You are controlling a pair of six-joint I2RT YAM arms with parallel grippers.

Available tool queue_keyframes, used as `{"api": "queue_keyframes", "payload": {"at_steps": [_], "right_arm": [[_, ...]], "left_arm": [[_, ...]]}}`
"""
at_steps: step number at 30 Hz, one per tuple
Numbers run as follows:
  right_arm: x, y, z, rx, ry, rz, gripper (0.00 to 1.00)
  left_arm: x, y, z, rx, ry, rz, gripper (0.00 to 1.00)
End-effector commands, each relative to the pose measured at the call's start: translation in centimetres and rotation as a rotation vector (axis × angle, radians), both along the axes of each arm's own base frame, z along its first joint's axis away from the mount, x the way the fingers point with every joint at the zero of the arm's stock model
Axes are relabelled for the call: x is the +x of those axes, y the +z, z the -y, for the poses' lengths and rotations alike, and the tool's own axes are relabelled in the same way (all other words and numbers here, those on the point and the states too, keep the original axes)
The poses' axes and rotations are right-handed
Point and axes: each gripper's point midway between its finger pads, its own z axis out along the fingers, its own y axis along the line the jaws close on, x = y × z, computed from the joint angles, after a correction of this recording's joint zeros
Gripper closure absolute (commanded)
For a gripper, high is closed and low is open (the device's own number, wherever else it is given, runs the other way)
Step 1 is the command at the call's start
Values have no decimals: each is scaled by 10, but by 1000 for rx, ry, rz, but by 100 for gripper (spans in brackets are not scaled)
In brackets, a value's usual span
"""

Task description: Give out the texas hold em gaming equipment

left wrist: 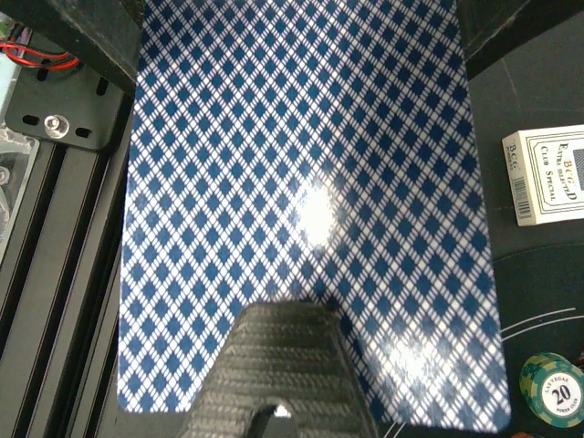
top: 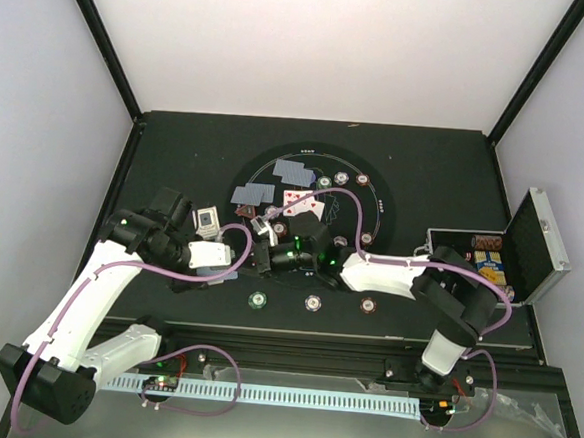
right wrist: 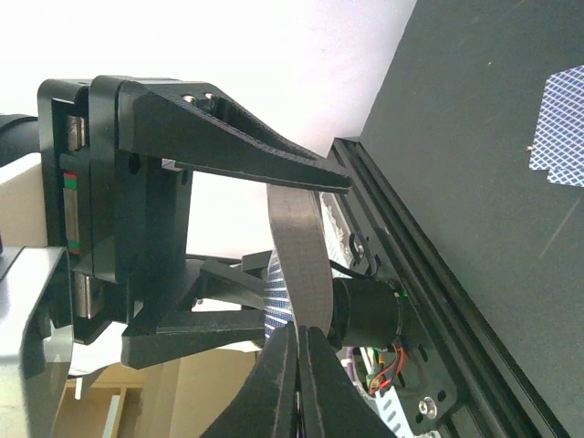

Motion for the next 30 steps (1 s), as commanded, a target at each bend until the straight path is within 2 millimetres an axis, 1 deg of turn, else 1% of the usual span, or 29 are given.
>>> {"api": "queue_keyframes", "payload": {"at_steps": [1, 5, 10, 12, 16, 19, 22, 27, 30], "right_arm": [[7, -32, 19, -120, -56, -49, 99], [10, -26, 24, -106, -71, -48, 99], [15, -20, 37, -84, -92, -50, 99], [20, -16, 44, -74, -106, -45, 99], [35, -15, 65, -74, -145, -50, 99], [55, -14, 87, -76, -195, -45, 99], [82, -16, 115, -100, -259, -34, 99], [137, -41, 168, -209, -375, -23, 99], [174, -64, 196, -325, -440, -5, 99]], "left_arm": [[-2, 6, 0, -5, -7, 4, 99], [-2, 6, 0, -5, -7, 2, 99], [-3, 4, -2, 4, -6, 0, 98], [-3, 3, -2, 5, -6, -1, 98], [-3, 3, -2, 7, -3, 2, 98], [-3, 3, -2, 7, -5, 3, 98], [-3, 4, -2, 7, -5, 2, 98], [-3, 5, -2, 5, -5, 5, 98], [-3, 5, -2, 4, -3, 1, 98]]}}
